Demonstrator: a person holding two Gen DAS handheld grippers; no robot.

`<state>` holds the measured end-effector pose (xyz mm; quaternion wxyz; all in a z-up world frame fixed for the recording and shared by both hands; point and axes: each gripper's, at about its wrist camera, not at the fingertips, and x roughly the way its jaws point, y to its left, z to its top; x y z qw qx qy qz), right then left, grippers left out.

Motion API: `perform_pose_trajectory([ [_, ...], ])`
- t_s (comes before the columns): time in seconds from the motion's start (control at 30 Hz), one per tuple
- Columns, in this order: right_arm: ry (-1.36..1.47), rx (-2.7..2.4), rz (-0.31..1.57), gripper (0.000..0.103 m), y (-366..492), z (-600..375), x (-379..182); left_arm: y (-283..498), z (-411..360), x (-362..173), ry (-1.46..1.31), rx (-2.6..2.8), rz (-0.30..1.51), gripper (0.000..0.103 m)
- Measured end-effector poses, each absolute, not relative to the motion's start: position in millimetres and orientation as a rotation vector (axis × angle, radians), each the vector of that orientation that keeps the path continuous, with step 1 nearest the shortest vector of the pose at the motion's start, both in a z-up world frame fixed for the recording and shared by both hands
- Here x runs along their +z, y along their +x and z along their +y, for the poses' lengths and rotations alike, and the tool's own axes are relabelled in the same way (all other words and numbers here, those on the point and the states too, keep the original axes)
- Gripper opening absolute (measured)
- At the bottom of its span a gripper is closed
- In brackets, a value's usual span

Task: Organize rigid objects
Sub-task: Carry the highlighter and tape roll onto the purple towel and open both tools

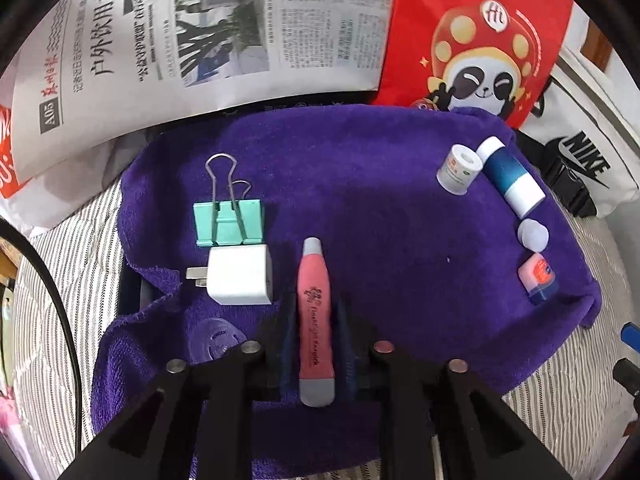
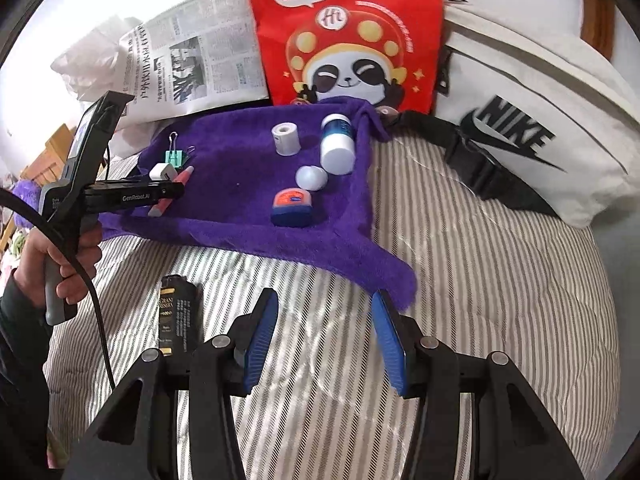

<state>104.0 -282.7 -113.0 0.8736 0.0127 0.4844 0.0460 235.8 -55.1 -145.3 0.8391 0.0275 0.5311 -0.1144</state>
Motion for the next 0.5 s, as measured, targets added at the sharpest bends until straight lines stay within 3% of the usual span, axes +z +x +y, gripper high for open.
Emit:
perform_pose_trajectory([
  [0.5, 0.092, 0.080, 0.990, 0.049, 59.3, -303.0, -104.1, 181.1, -58.8, -99.9, 0.036, -0.258, 1.112, 0.024],
])
